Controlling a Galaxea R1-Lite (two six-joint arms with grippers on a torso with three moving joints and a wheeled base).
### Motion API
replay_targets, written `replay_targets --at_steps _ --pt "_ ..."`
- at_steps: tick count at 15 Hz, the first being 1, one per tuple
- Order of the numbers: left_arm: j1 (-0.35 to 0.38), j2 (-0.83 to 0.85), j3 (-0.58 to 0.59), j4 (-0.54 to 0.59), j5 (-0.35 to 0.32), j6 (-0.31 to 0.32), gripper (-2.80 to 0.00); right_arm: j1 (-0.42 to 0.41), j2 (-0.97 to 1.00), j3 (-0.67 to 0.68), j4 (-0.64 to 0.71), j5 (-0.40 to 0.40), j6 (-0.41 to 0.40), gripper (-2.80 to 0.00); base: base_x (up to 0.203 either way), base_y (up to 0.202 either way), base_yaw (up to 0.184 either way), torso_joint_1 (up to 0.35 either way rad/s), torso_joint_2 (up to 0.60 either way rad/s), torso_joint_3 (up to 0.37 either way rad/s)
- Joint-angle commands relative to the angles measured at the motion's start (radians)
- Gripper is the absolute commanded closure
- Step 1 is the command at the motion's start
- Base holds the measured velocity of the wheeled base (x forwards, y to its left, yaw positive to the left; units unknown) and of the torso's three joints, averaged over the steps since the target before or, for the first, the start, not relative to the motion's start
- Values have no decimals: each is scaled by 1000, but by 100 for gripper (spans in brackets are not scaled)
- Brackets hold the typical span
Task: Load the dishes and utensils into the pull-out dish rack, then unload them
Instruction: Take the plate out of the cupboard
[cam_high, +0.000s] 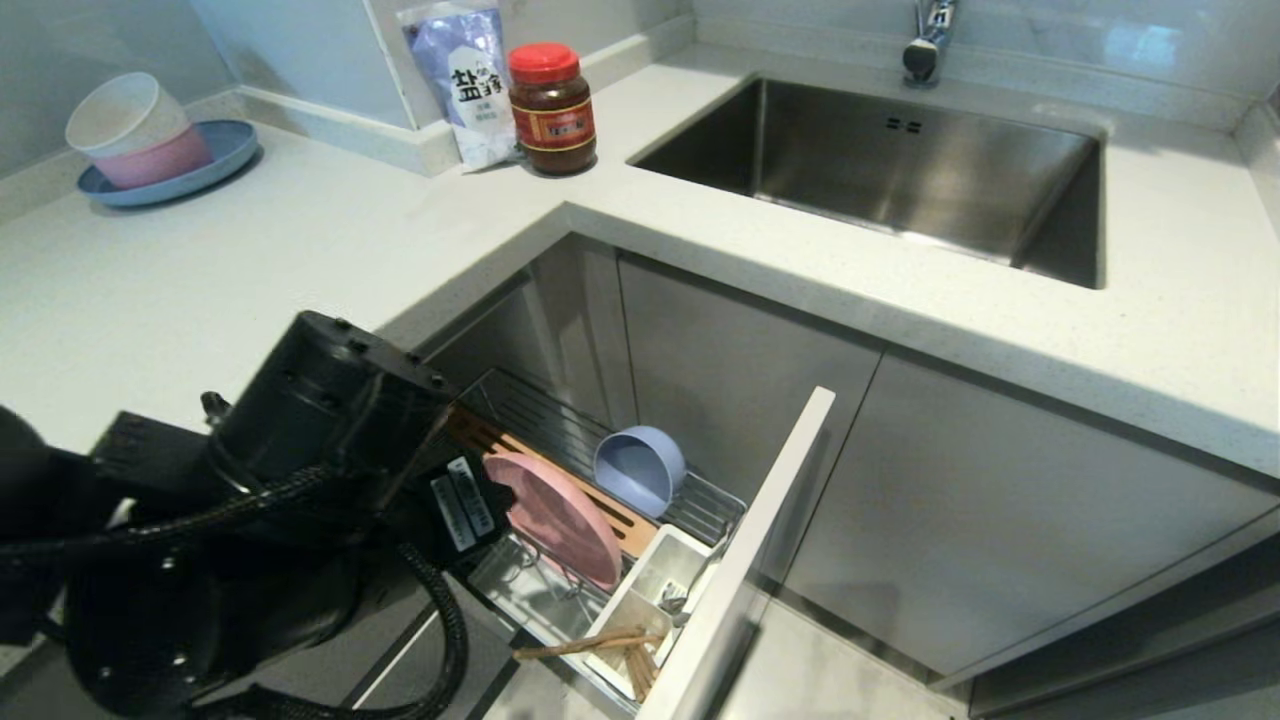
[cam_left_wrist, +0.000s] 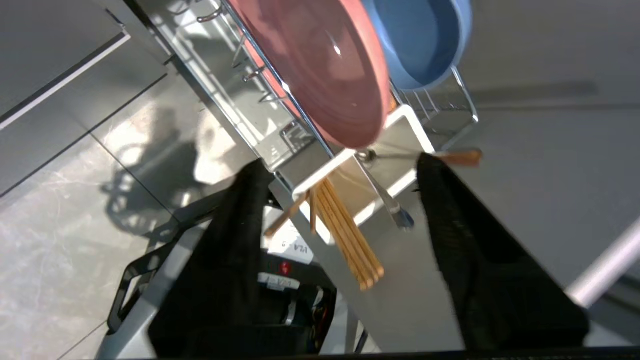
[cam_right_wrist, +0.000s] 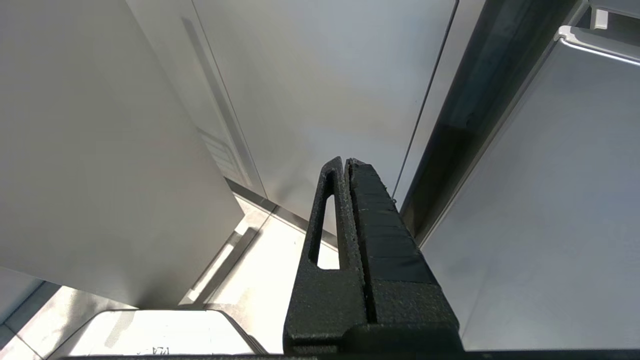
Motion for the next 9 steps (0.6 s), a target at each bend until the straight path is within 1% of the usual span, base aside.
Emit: replay_targets --at_steps 1,3,6,9 --pt "35 72 27 -47 3 -7 -280 1 -4 2 -1 0 0 0 0 0 0 0 0 0" --pt "50 114 49 -99 2 -5 -280 1 -4 2 0 0 0 0 0 0 0 0 0 0" --pt "100 213 71 -201 0 3 -280 0 -4 2 0 0 0 0 0 0 0 0 0 0" --pt "133 294 69 -285 -5 37 -280 1 -4 2 -1 0 0 0 0 0 0 0 0 0"
